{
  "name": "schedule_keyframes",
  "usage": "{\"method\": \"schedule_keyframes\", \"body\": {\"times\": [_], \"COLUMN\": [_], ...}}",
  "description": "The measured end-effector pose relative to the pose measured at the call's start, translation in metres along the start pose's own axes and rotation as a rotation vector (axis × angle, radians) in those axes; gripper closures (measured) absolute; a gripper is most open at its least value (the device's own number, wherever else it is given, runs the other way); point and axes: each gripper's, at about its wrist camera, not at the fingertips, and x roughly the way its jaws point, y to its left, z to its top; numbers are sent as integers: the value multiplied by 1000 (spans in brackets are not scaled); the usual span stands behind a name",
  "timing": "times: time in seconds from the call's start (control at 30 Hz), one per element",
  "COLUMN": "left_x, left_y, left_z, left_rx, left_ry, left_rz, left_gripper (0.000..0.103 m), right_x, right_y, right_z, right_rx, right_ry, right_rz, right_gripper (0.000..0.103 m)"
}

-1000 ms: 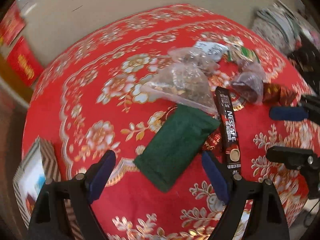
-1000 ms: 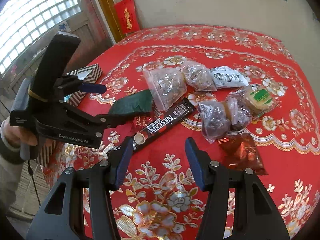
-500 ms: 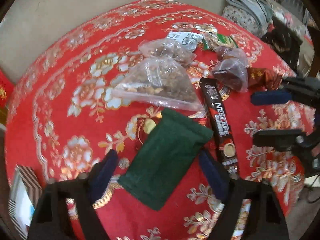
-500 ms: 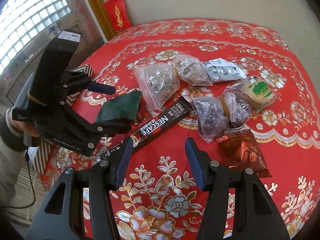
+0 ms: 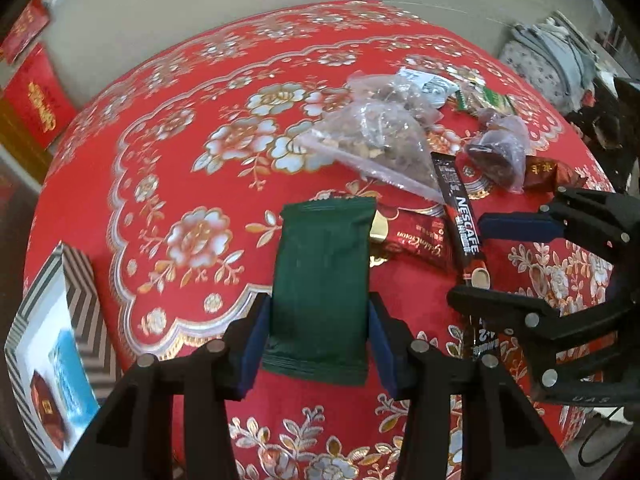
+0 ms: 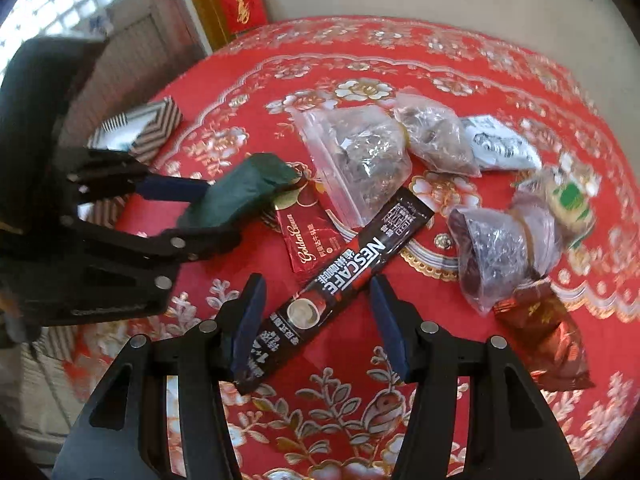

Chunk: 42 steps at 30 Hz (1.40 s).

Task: Organize snacks
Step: 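Grasp the dark green packet with left tool while right tool grasps Nescafe stick, then carry the green packet and Nescafe stick into the white tray and open both tools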

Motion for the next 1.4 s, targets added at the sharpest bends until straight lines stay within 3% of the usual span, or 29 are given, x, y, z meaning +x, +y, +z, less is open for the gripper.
{"method": "schedule_keyframes", "body": {"times": [0.2, 0.57, 0.9, 1.07, 1.17, 1.23, 1.3, 1.4], "left_x": [-1, -8, -36, -35, -32, -31, -30, -27], "left_y": [-4, -8, -3, -4, -5, -5, -7, -8], "left_z": [-2, -12, -31, -36, -38, -38, -38, -39], "left_rx": [-45, -127, -215, -226, -229, -232, -230, -229], "left_ry": [-1, -38, -95, -89, -85, -84, -86, -80], "left_rz": [46, 95, 121, 115, 117, 119, 125, 131], "left_gripper": [53, 57, 57, 57, 57, 57, 57, 57], "right_x": [-11, -21, -37, -33, -34, -32, -30, -24], "right_y": [-15, -27, -15, -18, -16, -12, -9, -5], "right_z": [-11, -25, -38, -38, -38, -36, -34, -33], "right_rx": [-29, -28, -60, -39, -46, -64, -72, -87], "right_ry": [0, -49, -78, -44, -39, -15, -6, 17], "right_rz": [-38, 11, 39, 75, 44, 24, 10, -1], "right_gripper": [68, 86, 91, 91, 89, 78, 54, 53]}}
